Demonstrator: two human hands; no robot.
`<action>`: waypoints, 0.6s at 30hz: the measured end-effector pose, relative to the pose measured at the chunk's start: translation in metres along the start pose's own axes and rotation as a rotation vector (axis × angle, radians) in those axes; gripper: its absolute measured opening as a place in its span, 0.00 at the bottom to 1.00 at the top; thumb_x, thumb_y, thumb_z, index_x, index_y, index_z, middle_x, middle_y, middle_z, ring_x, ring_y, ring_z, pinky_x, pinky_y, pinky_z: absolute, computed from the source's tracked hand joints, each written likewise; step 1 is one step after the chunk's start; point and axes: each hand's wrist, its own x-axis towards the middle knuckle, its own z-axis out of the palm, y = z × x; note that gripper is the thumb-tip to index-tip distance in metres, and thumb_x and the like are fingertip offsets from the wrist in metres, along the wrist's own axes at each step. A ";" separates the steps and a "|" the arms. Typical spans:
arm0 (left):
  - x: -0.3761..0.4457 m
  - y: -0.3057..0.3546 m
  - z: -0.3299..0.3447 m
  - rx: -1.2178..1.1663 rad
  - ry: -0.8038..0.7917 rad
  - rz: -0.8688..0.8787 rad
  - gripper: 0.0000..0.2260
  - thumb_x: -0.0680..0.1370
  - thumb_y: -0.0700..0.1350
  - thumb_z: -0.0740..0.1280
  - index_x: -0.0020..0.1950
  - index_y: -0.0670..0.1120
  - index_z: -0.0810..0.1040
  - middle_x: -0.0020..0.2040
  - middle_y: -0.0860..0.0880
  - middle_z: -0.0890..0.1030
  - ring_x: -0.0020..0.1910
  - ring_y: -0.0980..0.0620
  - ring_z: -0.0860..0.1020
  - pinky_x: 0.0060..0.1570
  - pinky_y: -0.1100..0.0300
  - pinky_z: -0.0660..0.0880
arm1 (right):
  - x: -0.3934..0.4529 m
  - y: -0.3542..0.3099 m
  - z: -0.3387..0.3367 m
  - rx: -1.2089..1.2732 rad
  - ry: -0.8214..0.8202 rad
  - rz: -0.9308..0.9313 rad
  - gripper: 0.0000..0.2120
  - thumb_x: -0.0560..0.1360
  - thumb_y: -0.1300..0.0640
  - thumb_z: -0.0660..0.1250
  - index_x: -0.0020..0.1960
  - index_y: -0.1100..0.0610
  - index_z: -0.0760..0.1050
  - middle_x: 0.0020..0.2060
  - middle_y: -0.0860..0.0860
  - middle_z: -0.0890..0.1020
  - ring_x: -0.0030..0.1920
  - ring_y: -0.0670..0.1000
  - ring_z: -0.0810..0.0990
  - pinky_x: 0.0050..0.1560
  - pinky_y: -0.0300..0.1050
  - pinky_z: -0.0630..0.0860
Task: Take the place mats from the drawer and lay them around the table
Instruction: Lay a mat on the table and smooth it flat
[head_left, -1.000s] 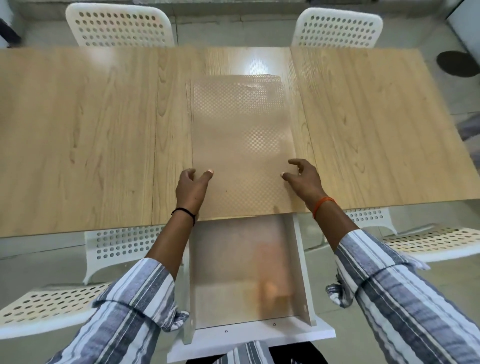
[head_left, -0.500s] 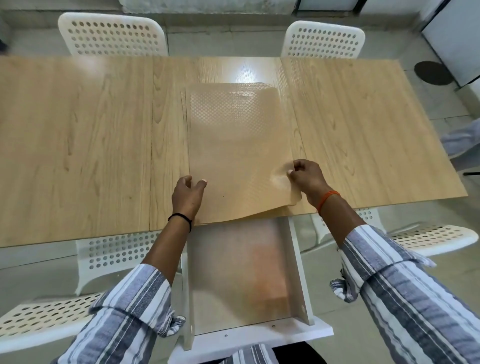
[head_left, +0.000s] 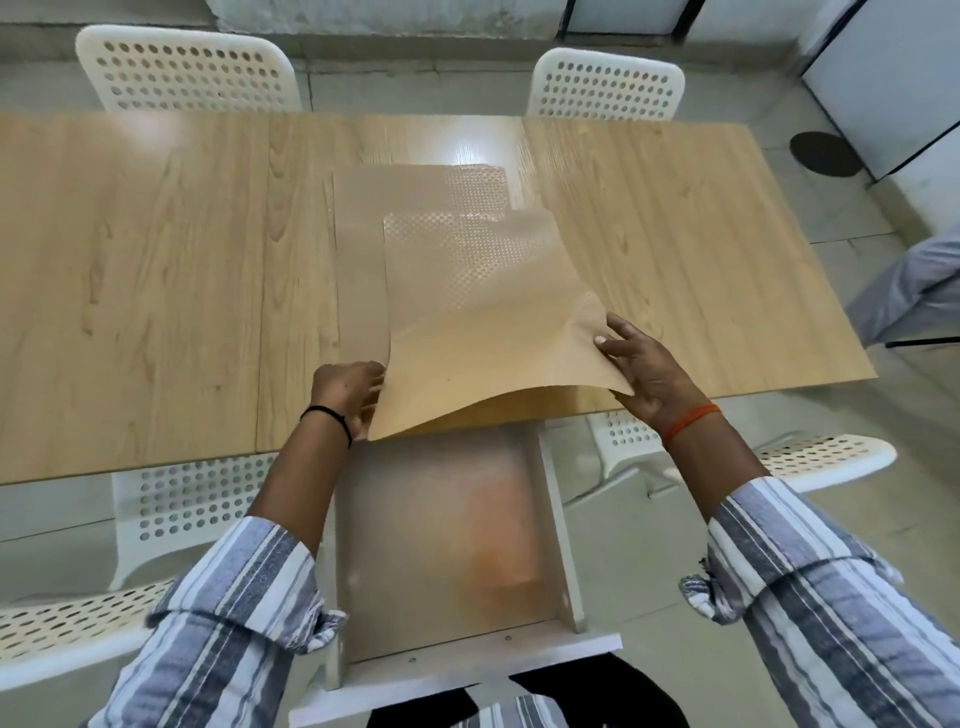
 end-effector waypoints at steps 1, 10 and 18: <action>-0.007 -0.001 0.005 -0.039 -0.042 -0.005 0.02 0.76 0.37 0.68 0.48 0.40 0.78 0.41 0.44 0.80 0.35 0.49 0.78 0.27 0.64 0.75 | -0.001 -0.001 -0.009 -0.007 -0.004 0.000 0.16 0.79 0.69 0.58 0.55 0.51 0.76 0.48 0.51 0.83 0.43 0.49 0.82 0.38 0.41 0.80; -0.056 -0.024 0.092 -0.085 -0.081 0.103 0.18 0.75 0.32 0.68 0.64 0.42 0.78 0.55 0.42 0.83 0.50 0.43 0.82 0.47 0.51 0.80 | 0.002 -0.014 -0.121 -0.593 0.027 -0.009 0.22 0.76 0.70 0.59 0.69 0.58 0.72 0.51 0.55 0.80 0.41 0.50 0.76 0.36 0.42 0.69; -0.116 -0.053 0.233 -0.002 -0.021 0.114 0.16 0.76 0.32 0.67 0.63 0.39 0.77 0.50 0.43 0.81 0.46 0.46 0.81 0.44 0.56 0.79 | 0.000 -0.049 -0.257 -0.495 0.105 -0.046 0.21 0.76 0.71 0.61 0.67 0.61 0.74 0.57 0.59 0.81 0.41 0.48 0.78 0.36 0.40 0.74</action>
